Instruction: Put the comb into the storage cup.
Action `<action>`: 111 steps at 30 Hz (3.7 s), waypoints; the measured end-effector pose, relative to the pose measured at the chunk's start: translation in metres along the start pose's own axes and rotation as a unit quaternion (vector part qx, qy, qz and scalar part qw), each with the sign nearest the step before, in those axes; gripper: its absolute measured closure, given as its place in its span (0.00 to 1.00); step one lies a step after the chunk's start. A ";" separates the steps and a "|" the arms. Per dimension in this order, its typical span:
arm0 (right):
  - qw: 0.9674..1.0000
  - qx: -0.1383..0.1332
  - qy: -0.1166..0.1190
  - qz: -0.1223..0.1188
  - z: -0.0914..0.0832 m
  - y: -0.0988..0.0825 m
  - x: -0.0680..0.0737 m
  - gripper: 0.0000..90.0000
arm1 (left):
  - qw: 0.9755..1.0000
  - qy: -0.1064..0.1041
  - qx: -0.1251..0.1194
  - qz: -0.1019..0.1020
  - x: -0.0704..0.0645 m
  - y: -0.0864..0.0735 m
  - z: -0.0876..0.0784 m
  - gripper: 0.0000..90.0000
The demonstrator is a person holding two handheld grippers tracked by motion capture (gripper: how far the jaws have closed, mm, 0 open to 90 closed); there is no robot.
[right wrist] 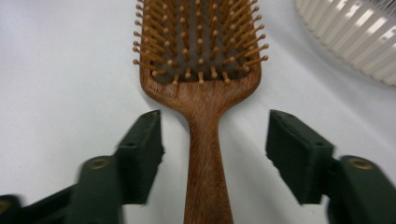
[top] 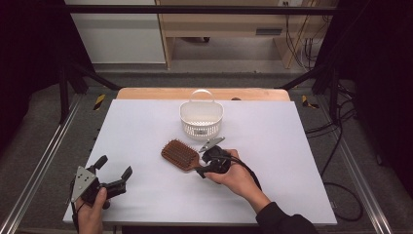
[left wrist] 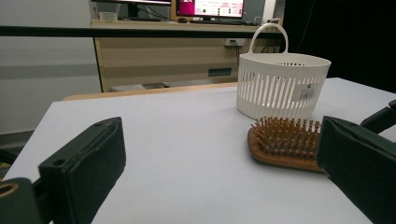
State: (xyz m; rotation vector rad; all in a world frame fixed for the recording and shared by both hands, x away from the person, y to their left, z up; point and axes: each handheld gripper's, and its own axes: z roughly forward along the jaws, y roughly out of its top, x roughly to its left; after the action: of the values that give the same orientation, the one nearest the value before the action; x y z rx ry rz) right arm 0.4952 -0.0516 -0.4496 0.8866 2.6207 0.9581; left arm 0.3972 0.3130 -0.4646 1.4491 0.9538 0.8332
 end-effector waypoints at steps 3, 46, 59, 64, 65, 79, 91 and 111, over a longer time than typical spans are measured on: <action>1.000 0.008 -0.004 -0.005 0.004 0.000 0.002 0.29 | 1.000 0.000 0.001 0.000 0.000 0.000 0.000 0.02; 0.995 0.096 -0.005 -0.003 0.024 0.014 0.006 0.66 | 1.000 -0.004 0.003 0.000 -0.001 0.000 0.002 0.02; 0.991 0.132 0.010 -0.026 0.026 0.024 0.003 0.80 | 1.000 -0.007 0.004 0.001 -0.002 0.000 0.002 0.02; 0.991 0.132 0.010 -0.030 0.026 0.024 0.003 0.81 | 1.000 -0.008 0.004 0.001 -0.002 0.000 0.002 0.02; 0.991 0.130 0.010 -0.029 0.026 0.023 0.003 0.81 | 1.000 -0.008 0.004 0.001 -0.002 0.000 0.002 0.02; 0.997 0.067 0.004 -0.026 0.003 -0.001 0.004 0.81 | 1.000 -0.011 0.007 -0.004 -0.003 0.001 0.003 0.02; 1.000 -0.009 0.001 -0.017 -0.025 -0.028 0.001 0.81 | 0.999 -0.046 0.022 -0.004 -0.024 0.004 0.007 0.02; 0.989 -0.145 -0.029 0.020 -0.063 -0.077 -0.002 0.81 | 0.991 -0.131 0.034 -0.024 -0.093 0.053 0.045 0.03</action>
State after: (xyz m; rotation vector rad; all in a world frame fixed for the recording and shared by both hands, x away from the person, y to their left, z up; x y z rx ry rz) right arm 0.4364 -0.1323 -0.4506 0.8809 2.3419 1.2639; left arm 0.4043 0.2084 -0.4139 1.5440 0.8201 0.5639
